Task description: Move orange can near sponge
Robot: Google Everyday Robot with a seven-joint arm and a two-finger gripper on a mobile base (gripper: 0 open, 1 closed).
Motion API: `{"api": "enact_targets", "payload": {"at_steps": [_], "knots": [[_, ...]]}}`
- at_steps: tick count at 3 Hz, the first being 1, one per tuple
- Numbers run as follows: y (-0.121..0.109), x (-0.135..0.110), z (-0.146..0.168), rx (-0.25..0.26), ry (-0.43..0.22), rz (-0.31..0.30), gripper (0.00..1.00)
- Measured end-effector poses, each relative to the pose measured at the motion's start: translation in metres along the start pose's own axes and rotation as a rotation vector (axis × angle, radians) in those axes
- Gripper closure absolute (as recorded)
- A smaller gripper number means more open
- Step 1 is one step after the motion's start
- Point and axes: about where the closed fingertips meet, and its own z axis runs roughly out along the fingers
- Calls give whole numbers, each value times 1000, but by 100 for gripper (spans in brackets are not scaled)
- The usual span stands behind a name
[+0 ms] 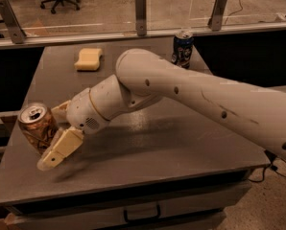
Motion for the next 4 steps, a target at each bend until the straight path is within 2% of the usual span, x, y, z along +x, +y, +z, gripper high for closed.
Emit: {"api": "enact_targets", "payload": {"at_steps": [1,2,3,4], "knots": [[1,-11,16,-34,-49,25,41],[-8,-19,-6,14,-66,26,65],[-19,-19,-68,158,-53,13,88],[-19,-15,-81,187,-49,19,100]]}}
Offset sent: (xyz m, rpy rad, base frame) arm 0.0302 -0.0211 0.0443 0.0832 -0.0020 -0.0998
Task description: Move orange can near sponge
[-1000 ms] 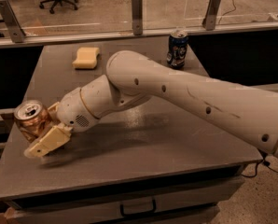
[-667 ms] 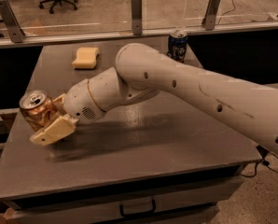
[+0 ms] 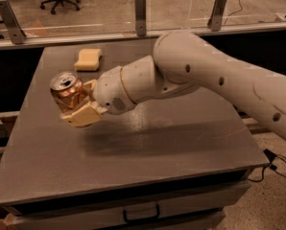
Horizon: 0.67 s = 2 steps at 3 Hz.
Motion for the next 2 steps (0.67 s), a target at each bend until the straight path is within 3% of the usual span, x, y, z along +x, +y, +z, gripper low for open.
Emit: {"api": "enact_targets", "payload": {"at_steps": [2], "knots": [[-6,-6,-2,18,-15,-17,100]]}}
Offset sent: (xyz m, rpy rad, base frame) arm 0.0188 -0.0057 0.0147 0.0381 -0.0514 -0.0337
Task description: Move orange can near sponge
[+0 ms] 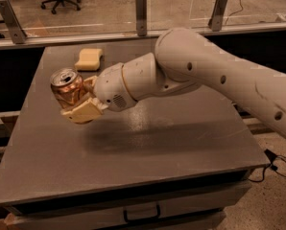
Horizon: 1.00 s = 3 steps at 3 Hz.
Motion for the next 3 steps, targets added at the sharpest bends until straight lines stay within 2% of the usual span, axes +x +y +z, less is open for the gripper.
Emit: {"api": "enact_targets", "payload": {"at_steps": [1,2,3], "knots": [[-43,7,-18,81,-45,-26,100],[-101,19,-40,156,-86,-24,100],[-164,34,-50,225,-121,8,100]]}}
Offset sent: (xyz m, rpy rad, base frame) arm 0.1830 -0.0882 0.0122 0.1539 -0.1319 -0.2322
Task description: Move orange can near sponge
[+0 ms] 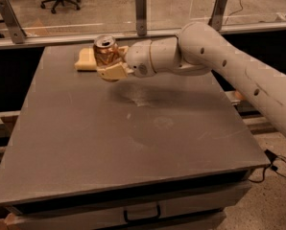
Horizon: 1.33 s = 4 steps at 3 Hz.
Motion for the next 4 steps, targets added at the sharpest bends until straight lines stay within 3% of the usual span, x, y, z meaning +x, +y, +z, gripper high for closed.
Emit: {"api": "enact_targets", "payload": {"at_steps": [1,2,4], "knots": [[-45,18,13,66,-13,55,100],[-73,31,28,130,7,111,82],[-88,42,51,185,-11,171,36]]}}
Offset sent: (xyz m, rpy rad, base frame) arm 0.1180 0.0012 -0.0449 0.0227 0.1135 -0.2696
